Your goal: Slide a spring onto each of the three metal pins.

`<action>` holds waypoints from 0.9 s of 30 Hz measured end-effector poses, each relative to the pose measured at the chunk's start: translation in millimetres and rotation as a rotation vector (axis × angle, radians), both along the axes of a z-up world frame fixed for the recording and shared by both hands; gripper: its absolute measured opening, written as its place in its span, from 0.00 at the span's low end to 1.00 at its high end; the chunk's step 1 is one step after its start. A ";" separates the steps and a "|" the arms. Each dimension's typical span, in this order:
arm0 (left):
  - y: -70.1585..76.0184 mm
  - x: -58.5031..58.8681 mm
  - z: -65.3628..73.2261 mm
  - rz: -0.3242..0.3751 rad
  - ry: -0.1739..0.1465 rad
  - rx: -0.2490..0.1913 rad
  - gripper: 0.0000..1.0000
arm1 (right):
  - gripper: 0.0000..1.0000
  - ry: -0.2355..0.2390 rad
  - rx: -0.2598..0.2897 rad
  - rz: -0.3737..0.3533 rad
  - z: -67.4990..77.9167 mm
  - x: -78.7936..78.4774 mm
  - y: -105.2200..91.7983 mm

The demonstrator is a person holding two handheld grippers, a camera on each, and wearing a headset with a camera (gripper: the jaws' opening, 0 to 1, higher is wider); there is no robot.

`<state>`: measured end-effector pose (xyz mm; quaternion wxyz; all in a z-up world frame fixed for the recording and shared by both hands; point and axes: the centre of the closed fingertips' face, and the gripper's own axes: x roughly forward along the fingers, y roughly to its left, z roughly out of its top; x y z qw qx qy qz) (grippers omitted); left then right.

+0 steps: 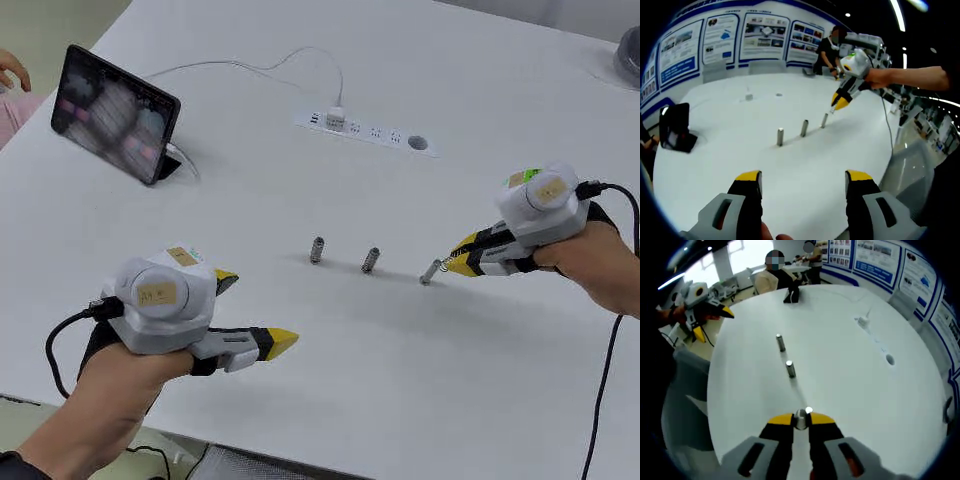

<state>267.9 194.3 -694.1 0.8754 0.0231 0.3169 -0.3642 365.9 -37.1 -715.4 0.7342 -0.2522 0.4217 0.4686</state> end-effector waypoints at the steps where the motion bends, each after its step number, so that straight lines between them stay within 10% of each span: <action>1: 0.3 -0.2 -0.2 0.001 0.001 -0.001 0.69 | 0.13 0.000 -0.002 0.000 -0.6 0.2 0.0; 27: 1.2 -4.6 -4.4 0.011 0.032 -0.013 0.67 | 0.13 0.020 -0.032 0.018 -19.8 11.3 4.6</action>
